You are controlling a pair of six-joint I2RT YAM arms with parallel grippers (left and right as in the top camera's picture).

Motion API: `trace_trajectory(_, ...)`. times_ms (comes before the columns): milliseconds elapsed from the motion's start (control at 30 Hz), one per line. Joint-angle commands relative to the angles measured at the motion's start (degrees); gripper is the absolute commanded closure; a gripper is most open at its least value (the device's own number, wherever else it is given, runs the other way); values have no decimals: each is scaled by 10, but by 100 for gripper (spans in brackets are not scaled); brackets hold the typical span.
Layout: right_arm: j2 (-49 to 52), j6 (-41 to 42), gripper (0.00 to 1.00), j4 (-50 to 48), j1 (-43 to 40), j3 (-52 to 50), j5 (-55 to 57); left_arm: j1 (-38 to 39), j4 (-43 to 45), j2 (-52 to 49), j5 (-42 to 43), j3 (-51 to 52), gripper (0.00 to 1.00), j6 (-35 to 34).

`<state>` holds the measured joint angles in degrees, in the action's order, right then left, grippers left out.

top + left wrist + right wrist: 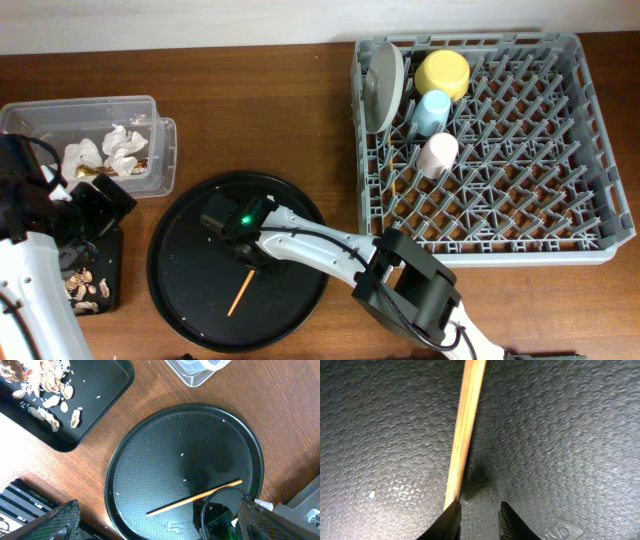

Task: Sort waste into correct bins and load items into the dishwasher rack
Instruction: 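Return the right gripper to the tray and grasp the second chopstick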

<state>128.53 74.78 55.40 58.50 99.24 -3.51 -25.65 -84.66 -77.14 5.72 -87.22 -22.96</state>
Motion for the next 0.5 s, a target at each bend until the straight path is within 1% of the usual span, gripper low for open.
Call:
trace_trajectory(0,7,-15,68,-7,3,21,-12,-3,-1,2,0,-5,0,7)
trace_trajectory(67,8,-15,64,-12,3,21,-5,-3,0,2,0,-5,0,7)
trace_trajectory(200,12,-19,64,-32,3,21,-3,-3,-1,2,0,-5,0,7)
trace_trajectory(233,14,-40,64,-52,3,21,-3,-3,0,2,0,-5,0,7)
trace_trajectory(267,14,-40,64,-58,3,21,-1,-3,0,2,0,-5,0,7)
trace_trajectory(400,32,-20,64,-45,3,20,8,-3,0,2,0,-5,0,7)
trace_trajectory(467,41,-12,65,-33,3,20,5,-3,0,2,0,-5,0,7)
